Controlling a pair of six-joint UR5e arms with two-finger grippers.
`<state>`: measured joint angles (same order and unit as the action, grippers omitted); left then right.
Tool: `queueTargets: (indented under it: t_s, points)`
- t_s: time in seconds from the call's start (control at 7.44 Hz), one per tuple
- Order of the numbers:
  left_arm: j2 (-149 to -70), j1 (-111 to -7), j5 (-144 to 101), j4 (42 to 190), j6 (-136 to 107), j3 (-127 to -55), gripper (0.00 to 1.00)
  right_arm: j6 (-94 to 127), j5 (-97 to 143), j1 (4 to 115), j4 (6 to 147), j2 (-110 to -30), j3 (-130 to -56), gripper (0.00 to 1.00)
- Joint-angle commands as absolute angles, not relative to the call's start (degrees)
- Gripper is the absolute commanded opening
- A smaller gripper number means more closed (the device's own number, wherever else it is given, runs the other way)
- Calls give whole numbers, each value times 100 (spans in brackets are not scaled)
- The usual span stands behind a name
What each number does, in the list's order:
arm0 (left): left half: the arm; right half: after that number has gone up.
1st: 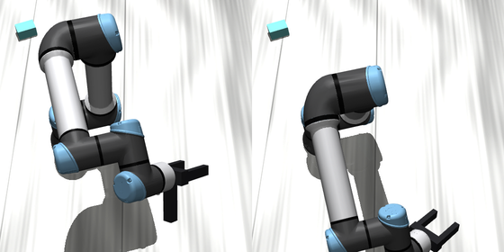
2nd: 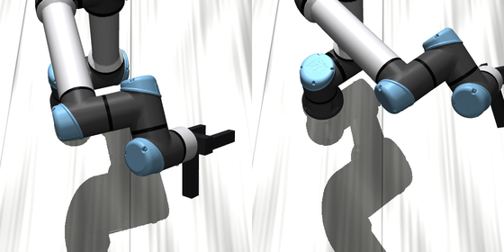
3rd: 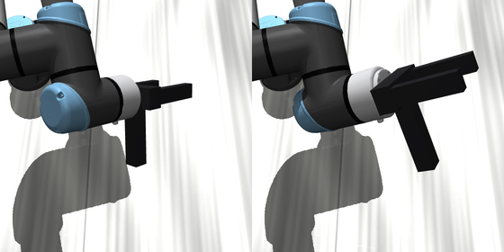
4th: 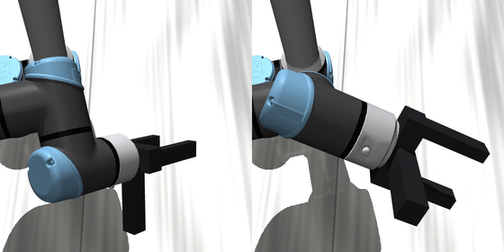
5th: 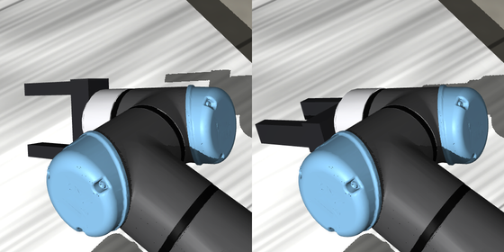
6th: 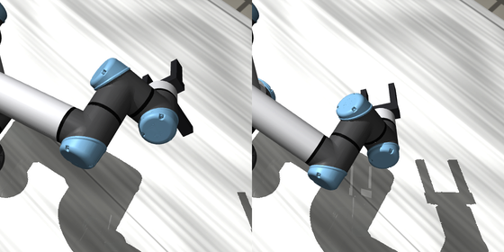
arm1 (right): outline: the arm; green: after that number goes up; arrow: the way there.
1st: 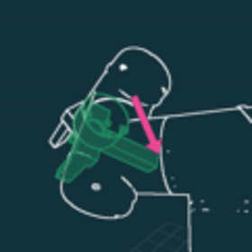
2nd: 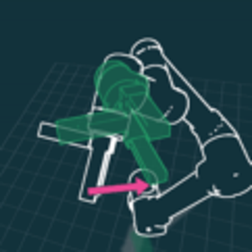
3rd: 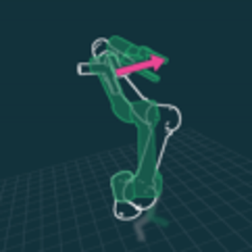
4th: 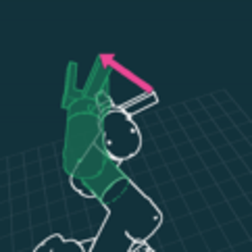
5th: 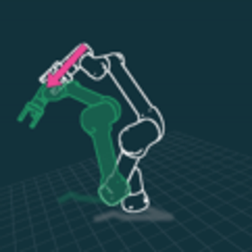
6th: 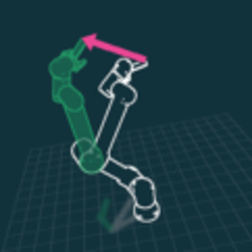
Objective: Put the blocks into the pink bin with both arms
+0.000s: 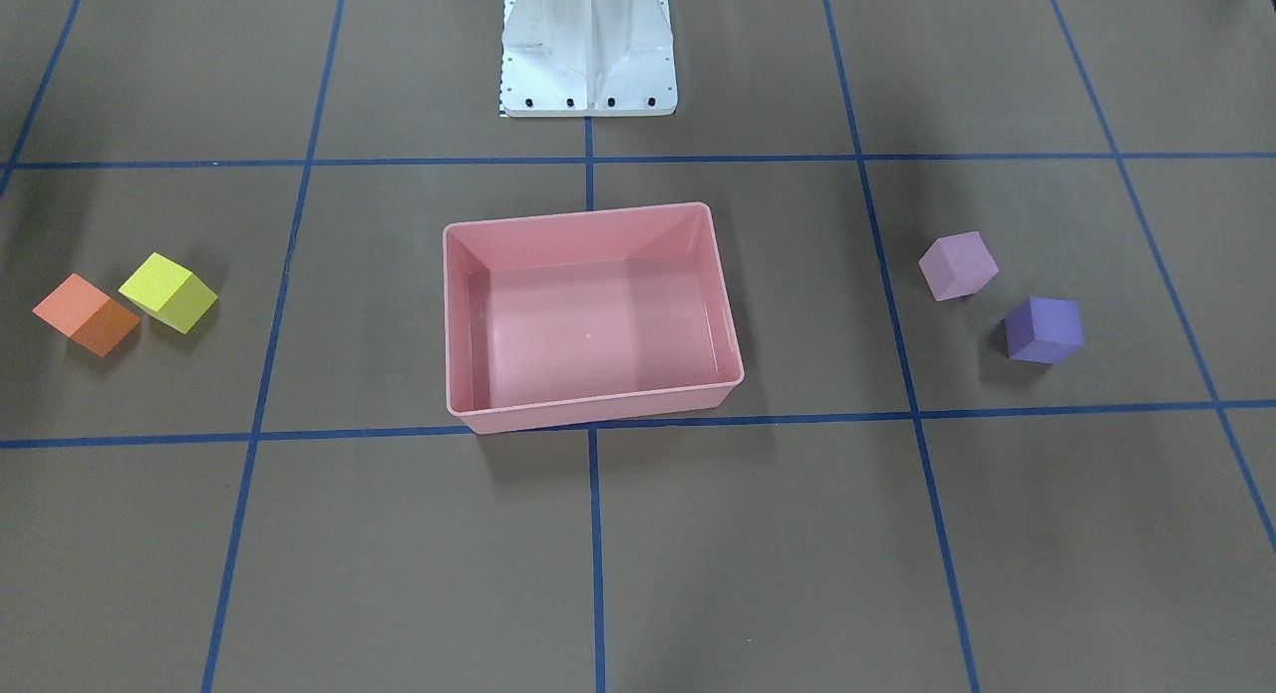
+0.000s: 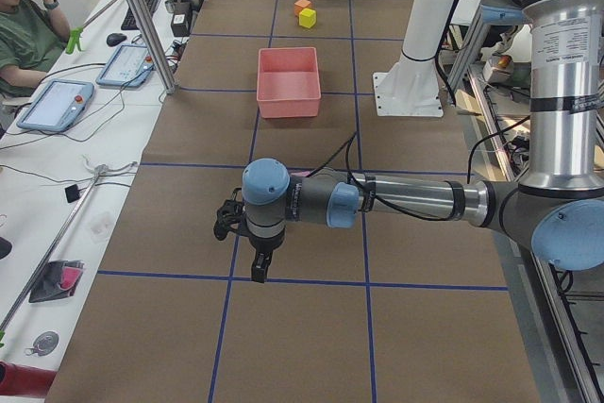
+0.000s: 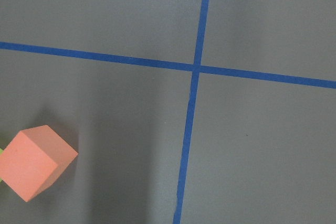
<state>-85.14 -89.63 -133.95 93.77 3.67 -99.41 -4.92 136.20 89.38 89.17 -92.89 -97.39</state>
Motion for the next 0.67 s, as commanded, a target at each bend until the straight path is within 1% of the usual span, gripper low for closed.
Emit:
queueTargets:
  t_s: [0.0,0.13,0.27,0.4,0.54]
  points:
    - [-8648,-8939,-13640,9492,-32,-10229,100,-475,13614,8947,8596,-9176,-9948,100]
    - [-8840,-8669,-13823,9501,-418,-10474,100,-457,13658,8939,8604,-9176,-9914,100]
    - [-9085,-8509,-13930,9466,-909,-10555,100,-474,13832,8938,8604,-9271,-9940,100]
    - [-9157,-8003,-14174,9492,-2080,-10547,100,-483,13982,8938,8448,-9299,-9819,100]
    - [-9306,-7441,-13977,9814,-3362,-10712,100,-388,13983,8938,8150,-9325,-9765,100]
